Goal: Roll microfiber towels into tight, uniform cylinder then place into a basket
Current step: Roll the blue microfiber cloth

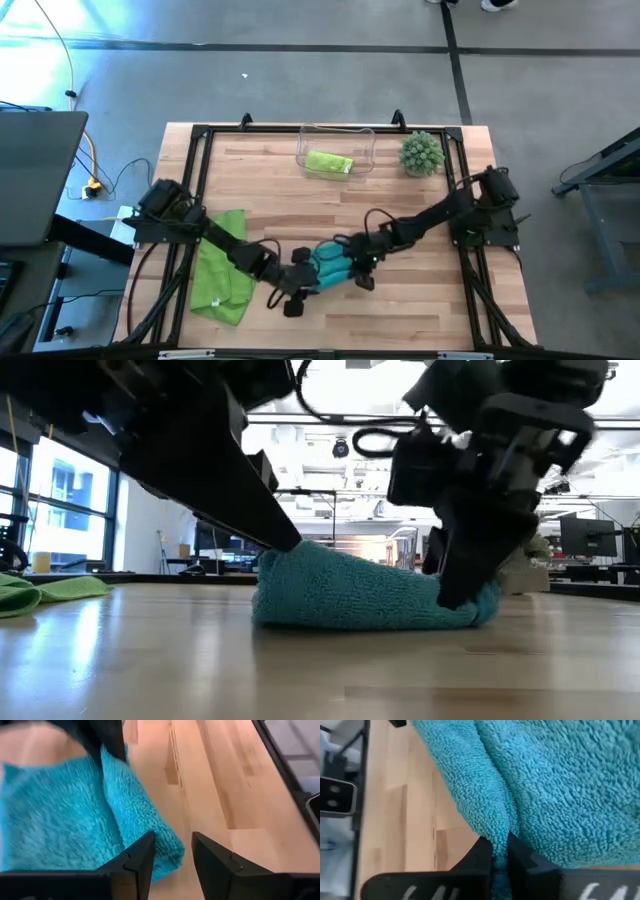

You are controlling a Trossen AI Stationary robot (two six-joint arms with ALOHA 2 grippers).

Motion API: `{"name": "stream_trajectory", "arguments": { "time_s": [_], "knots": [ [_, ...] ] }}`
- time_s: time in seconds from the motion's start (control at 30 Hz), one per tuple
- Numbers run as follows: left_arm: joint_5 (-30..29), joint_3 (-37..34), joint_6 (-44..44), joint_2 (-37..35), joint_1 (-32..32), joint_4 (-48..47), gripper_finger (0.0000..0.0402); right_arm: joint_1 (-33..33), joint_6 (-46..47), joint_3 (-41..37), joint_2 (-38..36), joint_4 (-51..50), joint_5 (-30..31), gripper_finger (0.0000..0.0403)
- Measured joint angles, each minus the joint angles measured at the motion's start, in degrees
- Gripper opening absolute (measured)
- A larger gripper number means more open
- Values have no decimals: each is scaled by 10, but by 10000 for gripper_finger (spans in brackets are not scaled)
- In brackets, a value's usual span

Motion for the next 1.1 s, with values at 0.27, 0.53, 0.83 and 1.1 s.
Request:
{"name": "stream_trajectory", "arguments": {
  "time_s": [0.27,0.53,0.83,1.1],
  "knots": [
    [-185,1,125,0,-54,12,130,-40,41,-2,1,-4,-71,7],
    [-180,2,164,20,-65,59,132,-52,66,-2,1,-4,-85,7],
    [-199,1,124,63,-34,64,132,-53,66,-2,1,-2,-84,7],
    [-162,3,48,78,-24,37,131,-53,43,-2,1,1,-87,26]
  ]
}}
